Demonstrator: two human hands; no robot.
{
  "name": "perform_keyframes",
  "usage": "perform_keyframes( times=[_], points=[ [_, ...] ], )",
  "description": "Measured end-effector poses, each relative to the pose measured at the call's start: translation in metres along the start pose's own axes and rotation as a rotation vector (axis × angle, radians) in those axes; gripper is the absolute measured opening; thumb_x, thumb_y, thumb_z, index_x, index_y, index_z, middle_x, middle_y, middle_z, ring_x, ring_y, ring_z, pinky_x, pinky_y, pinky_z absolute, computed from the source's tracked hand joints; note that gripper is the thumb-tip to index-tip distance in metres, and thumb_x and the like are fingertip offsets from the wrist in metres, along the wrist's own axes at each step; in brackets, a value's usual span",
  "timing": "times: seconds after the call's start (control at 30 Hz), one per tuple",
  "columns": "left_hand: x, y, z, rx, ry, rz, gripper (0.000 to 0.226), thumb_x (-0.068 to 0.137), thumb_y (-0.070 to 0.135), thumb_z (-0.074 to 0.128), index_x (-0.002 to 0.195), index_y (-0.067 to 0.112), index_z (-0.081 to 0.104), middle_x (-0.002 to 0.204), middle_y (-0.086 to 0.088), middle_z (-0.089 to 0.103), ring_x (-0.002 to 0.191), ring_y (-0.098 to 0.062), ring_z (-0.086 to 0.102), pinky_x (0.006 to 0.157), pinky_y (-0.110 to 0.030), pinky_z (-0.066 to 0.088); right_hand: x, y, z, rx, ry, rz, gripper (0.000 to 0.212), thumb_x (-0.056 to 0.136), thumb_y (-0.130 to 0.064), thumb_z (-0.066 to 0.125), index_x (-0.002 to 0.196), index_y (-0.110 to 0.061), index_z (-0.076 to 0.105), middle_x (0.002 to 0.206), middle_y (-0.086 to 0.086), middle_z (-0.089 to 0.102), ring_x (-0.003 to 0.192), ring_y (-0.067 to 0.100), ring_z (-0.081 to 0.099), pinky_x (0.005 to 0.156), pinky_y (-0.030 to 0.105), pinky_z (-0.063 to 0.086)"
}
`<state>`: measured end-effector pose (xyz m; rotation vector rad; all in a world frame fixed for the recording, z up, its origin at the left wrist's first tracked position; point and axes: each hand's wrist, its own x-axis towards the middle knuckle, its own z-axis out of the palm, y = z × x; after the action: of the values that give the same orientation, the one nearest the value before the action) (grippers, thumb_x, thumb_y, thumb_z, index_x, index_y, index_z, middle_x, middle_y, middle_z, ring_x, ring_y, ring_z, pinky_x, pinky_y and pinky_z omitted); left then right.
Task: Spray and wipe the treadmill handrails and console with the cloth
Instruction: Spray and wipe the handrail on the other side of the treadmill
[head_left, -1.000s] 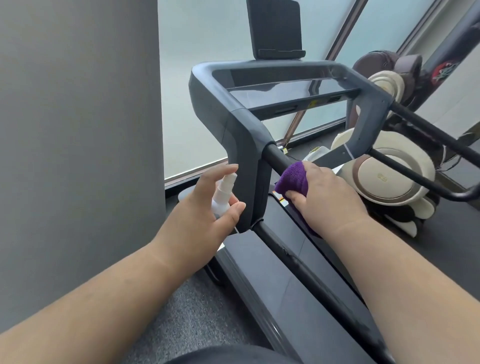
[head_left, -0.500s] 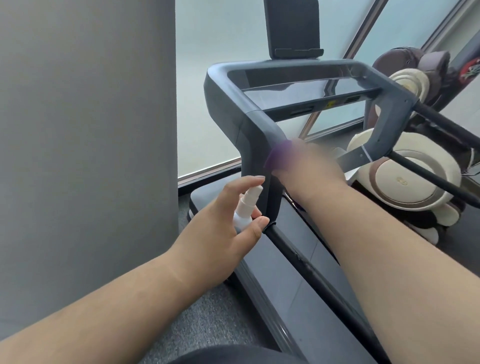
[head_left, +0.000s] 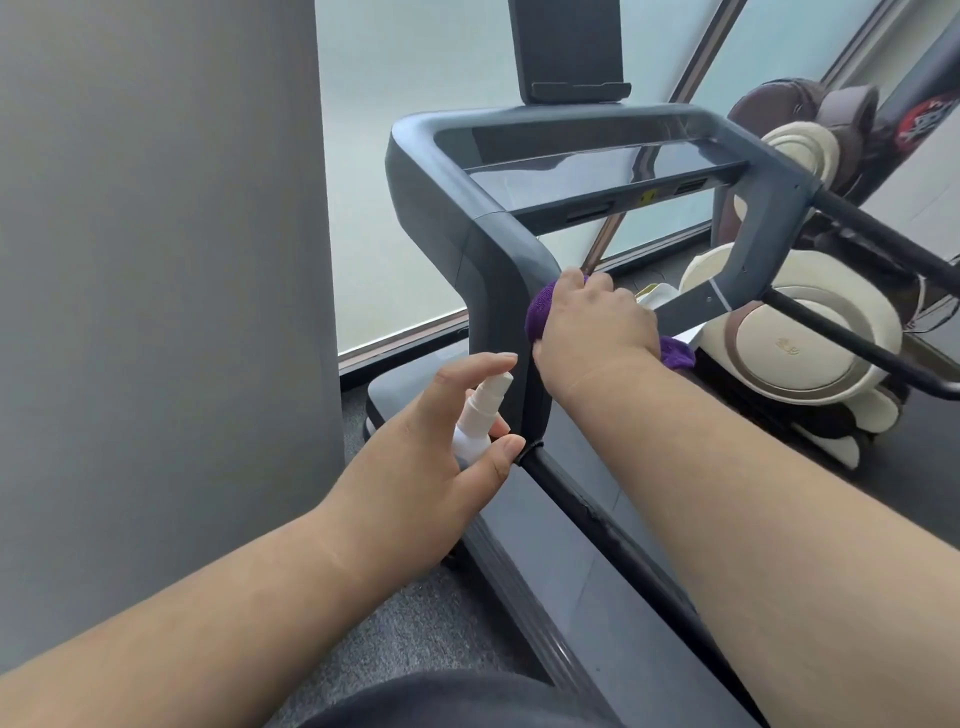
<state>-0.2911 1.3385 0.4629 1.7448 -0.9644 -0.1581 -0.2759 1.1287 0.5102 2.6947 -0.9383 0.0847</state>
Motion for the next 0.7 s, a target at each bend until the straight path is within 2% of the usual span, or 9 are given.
perform_keyframes(
  times=[0.1,0.2,0.33,0.4,0.57,0.7],
  points=[
    [0.001,0.003,0.003,0.001,-0.001,-0.011,0.051,0.086,0.052,0.056,0.129,0.065,0.033,0.097,0.02,0.064,0.076,-0.013,0.063,0.069,-0.036,0.053,-0.001,0.003,0.002,0.012,0.013,-0.019,0.078,0.081,-0.063,0.064,0.134,-0.012,0.038,0.123,0.015,0.054,0.111,0.036,0.057,0.08,0.044,0.049],
    [0.002,0.009,0.01,-0.017,0.003,-0.016,0.051,0.085,0.053,0.056,0.129,0.065,0.034,0.097,0.02,0.064,0.074,-0.012,0.063,0.067,-0.03,0.051,-0.003,0.012,0.001,0.083,0.0,-0.044,0.073,0.084,-0.06,0.063,0.135,-0.014,0.038,0.123,0.015,0.054,0.111,0.037,0.058,0.081,0.044,0.049],
    [-0.001,0.019,0.023,-0.046,-0.018,-0.023,0.053,0.086,0.052,0.057,0.132,0.062,0.034,0.096,0.017,0.065,0.075,-0.015,0.065,0.07,-0.037,0.055,-0.011,0.027,-0.006,0.18,-0.081,-0.041,0.07,0.085,-0.057,0.063,0.135,-0.014,0.037,0.125,0.014,0.054,0.112,0.038,0.058,0.083,0.045,0.05],
    [-0.002,0.022,0.031,-0.056,-0.015,-0.016,0.052,0.086,0.052,0.057,0.132,0.061,0.034,0.096,0.017,0.065,0.075,-0.013,0.065,0.069,-0.032,0.053,-0.026,0.045,-0.006,0.217,-0.106,-0.031,0.068,0.083,-0.059,0.063,0.13,-0.016,0.041,0.122,0.013,0.057,0.109,0.037,0.06,0.083,0.044,0.05],
    [-0.014,0.026,0.05,-0.085,-0.017,-0.029,0.051,0.088,0.049,0.058,0.132,0.062,0.034,0.097,0.018,0.063,0.078,-0.009,0.062,0.069,-0.023,0.045,-0.074,0.093,0.005,0.215,-0.044,-0.042,0.06,0.078,-0.067,0.06,0.119,-0.025,0.044,0.106,0.005,0.061,0.093,0.032,0.062,0.074,0.038,0.049],
    [-0.022,0.021,0.05,-0.087,-0.024,-0.06,0.049,0.087,0.052,0.057,0.13,0.063,0.036,0.097,0.019,0.063,0.079,-0.007,0.061,0.07,-0.023,0.046,-0.061,0.082,0.009,0.125,0.004,-0.032,0.061,0.079,-0.066,0.06,0.115,-0.019,0.045,0.105,0.01,0.06,0.092,0.035,0.063,0.067,0.037,0.044]
  ],
)
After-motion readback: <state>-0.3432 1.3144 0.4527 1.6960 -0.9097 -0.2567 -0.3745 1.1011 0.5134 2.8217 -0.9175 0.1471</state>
